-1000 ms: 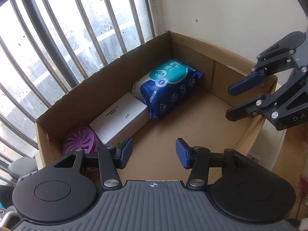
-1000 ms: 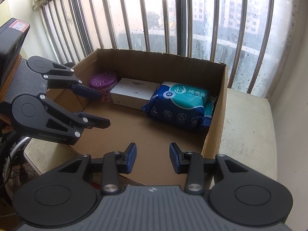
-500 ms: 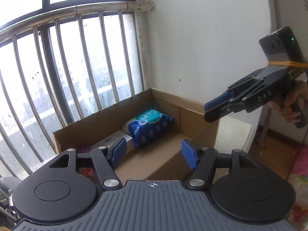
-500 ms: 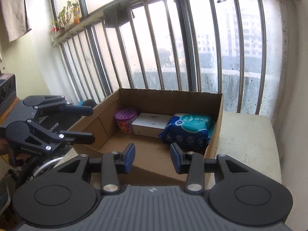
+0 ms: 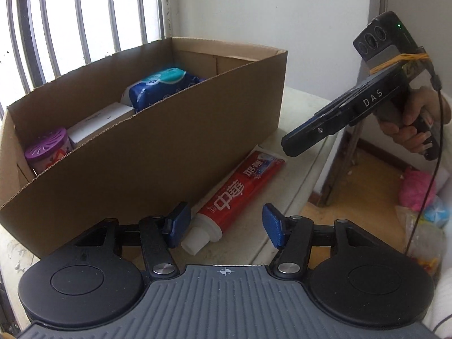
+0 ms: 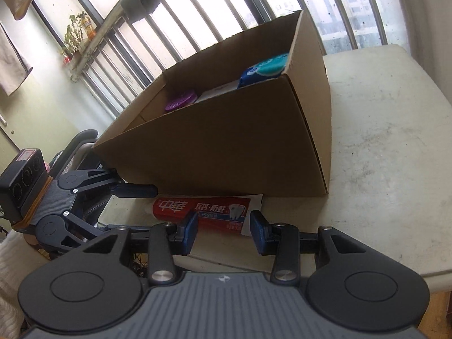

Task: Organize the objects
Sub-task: 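Close the left gripper on the red toothpaste tube's cap end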

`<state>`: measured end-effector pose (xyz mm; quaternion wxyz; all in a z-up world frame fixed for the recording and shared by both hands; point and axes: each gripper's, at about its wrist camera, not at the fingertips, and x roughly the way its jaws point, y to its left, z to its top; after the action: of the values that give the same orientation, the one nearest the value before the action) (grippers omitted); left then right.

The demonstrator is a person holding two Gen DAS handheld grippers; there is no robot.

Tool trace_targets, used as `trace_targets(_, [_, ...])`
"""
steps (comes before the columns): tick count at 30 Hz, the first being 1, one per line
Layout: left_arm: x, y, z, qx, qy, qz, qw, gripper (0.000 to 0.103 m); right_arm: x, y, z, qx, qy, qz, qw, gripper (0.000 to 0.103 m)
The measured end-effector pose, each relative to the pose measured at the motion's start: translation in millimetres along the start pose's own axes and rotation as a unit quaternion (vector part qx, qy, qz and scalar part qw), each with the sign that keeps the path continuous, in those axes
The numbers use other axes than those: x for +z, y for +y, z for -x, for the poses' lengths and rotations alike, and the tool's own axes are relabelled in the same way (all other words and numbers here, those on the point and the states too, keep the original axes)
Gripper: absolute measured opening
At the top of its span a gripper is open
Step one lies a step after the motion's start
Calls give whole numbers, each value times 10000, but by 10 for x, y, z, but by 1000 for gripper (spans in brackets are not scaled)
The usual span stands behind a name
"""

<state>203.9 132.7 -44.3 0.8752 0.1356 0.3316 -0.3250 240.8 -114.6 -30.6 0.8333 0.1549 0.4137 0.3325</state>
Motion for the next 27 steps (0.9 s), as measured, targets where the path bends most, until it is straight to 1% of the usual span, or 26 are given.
trace_targets(4, [54, 50, -127, -110, 144, 79, 9998, 54, 34, -69, -52, 31, -81, -186, 9998, 44])
trace_targets(6, [53, 87, -188, -216, 378, 48, 9990, 54, 22, -83, -57, 55, -99, -219, 9997, 44])
trace_targets(8, [24, 89, -181, -330, 352, -76, 9988, 54, 18, -91, -65, 95, -77, -245, 9996, 44])
trace_targets(12, [21, 106, -176, -385, 404, -27, 9984, 52, 4, -85, -102, 62, -101, -215, 9997, 44])
trace_targets(14, [15, 125, -169, -378, 415, 17, 9984, 48, 8, -110, -96, 87, -102, -289, 9995, 44])
trace_targets(16, [8, 169, -152, -367, 403, 112, 9985, 39, 15, -130, -94, 117, -106, -366, 9992, 44])
trace_targets(18, [-7, 203, -144, -428, 371, 182, 9982, 38, 10, -137, -84, 116, -112, -382, 9991, 44])
trace_targets(20, [-21, 183, -150, -378, 312, 114, 9987, 37, 7, -152, -74, 85, -131, -399, 9991, 44])
trace_targets(23, [-25, 188, -164, -346, 275, 185, 9988, 36, 23, -164, -77, 88, -140, -472, 9987, 44])
trace_targets(27, [-25, 172, -164, -372, 270, 109, 9989, 32, 51, -210, -73, 136, -132, -673, 9976, 44])
